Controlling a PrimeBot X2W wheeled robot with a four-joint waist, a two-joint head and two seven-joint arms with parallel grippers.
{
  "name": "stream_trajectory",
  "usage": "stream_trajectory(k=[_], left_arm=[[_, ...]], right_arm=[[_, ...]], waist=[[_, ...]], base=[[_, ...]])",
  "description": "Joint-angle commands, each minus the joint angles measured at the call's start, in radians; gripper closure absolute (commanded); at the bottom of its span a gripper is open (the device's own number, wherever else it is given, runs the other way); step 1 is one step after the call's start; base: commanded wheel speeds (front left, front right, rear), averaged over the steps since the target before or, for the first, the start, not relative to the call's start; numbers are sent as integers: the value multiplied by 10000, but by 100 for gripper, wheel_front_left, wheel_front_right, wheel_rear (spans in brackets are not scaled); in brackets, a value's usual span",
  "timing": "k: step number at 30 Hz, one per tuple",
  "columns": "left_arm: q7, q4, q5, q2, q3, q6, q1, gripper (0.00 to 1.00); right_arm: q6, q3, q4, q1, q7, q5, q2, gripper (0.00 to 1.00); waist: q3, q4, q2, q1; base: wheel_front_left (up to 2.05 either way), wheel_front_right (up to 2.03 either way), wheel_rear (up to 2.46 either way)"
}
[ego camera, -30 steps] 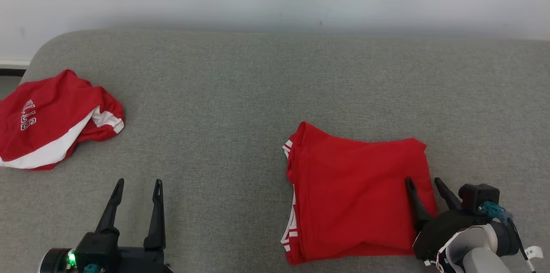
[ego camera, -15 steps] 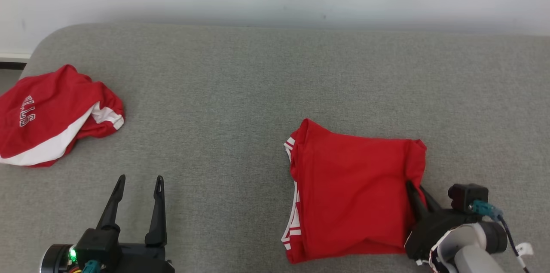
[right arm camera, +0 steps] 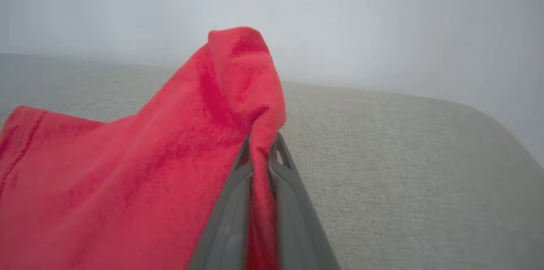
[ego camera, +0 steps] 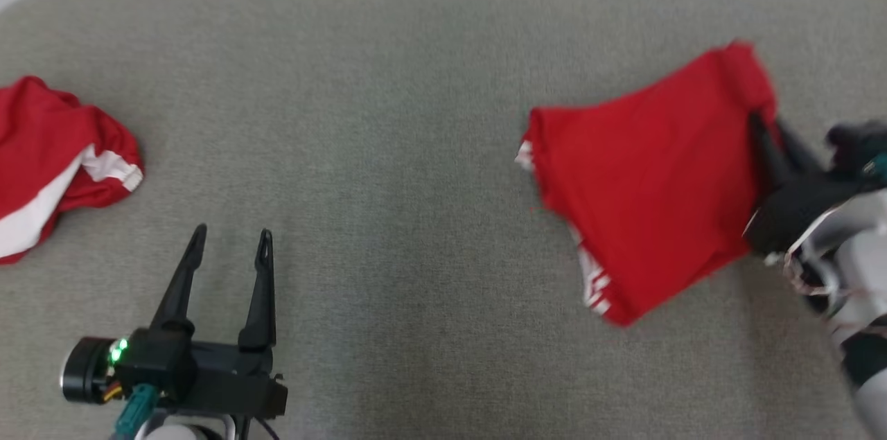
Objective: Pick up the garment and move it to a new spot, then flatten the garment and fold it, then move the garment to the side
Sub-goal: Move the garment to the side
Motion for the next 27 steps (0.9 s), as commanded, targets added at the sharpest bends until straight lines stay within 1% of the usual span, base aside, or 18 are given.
stream_trajectory(k=[1,7,15,22,27], left_arm=[[-30,-128,47,50,-13,9,-236,0],[-30,-825,172,221,-24,-38,-717,0],[-30,-2185,540,548,97,106,-1000,0],[-25,-3128,874,776,5,207,-1122,0],[81,-3595,984,888,-65,252,-1131,0]], right_arm=[[-30,21,-49,-334,15,58,-242,100],[-30,85,-179,-1637,239,46,-1396,100],[-30,-167,-218,-2693,582,21,-2925,100],[-30,-416,52,-3482,873,36,-3926,100],[-30,-692,346,-3994,985,-151,-4288,100]], waist=[[783,-410,-1,-2],[1937,-1012,-1,-2],[3062,-1583,-1,-2],[3733,-1754,-1,-2],[3967,-1787,-1,-2]], base=[[0,0,0],[0,0,0],[0,0,0],[0,0,0],[0,0,0]])
